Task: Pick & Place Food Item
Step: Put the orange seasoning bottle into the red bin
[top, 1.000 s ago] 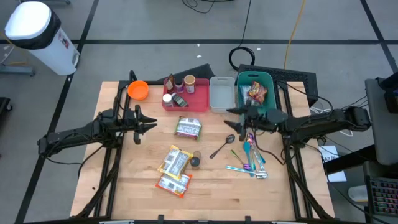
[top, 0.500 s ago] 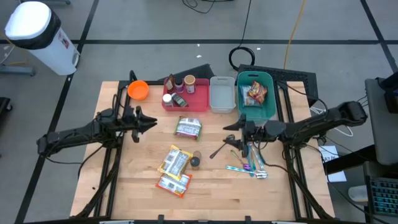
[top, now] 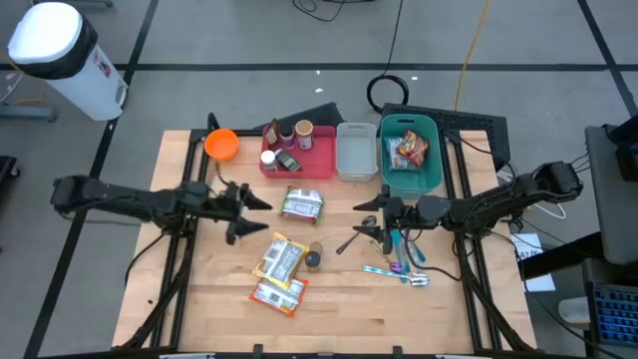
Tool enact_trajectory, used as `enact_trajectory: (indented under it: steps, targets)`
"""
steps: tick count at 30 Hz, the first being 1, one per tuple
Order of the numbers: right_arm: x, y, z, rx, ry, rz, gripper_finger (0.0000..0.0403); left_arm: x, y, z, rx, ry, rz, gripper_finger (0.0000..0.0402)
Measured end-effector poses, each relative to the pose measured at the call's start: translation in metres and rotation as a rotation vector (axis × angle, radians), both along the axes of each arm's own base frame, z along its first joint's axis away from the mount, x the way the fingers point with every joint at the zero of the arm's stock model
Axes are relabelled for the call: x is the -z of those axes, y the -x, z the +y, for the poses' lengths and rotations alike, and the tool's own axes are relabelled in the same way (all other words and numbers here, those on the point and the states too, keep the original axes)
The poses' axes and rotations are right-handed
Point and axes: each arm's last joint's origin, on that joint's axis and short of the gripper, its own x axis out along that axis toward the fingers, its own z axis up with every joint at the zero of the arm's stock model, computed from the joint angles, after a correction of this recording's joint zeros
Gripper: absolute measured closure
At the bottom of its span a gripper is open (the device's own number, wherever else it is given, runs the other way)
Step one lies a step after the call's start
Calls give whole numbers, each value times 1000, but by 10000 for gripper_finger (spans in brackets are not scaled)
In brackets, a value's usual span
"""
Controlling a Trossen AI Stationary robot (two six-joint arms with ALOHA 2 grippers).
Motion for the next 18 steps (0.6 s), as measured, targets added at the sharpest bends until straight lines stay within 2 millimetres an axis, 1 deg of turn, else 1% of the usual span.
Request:
enact_trajectory:
  steps: [3, 8, 11, 14, 18]
  targets:
    - [0, 0, 0, 0, -1, -5, 147, -8, -23, -12, 63, -58, 64, 64]
    - [0, 0, 0, 0, 1, -3, 147, -24, -62, -36, 180, -212, 105, 62]
    - [0, 0, 0, 0, 8, -2, 147, -29, -84, -49, 223, -258, 125, 62]
    - [0, 0, 0, -2, 20, -1, 147, -27, -103, -59, 256, -291, 169, 62]
    - [0, 0, 0, -3, 37, -1, 147, -14, -121, -69, 289, -323, 232, 62]
